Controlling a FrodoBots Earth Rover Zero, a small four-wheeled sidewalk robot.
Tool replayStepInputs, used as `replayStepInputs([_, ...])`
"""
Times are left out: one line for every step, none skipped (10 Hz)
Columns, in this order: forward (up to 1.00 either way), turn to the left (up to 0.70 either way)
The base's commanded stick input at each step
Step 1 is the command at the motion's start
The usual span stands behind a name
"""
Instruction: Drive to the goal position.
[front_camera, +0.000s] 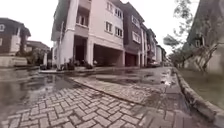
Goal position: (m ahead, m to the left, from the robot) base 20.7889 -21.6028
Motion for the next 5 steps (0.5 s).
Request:
replayStepInputs([0.5, 0.0])
replayStepInputs([0.5, 0.0])
replayStepInputs([0.5, 0.0])
replayStepInputs([0.5, -0.03])
replayStepInputs([0.5, -0.21])
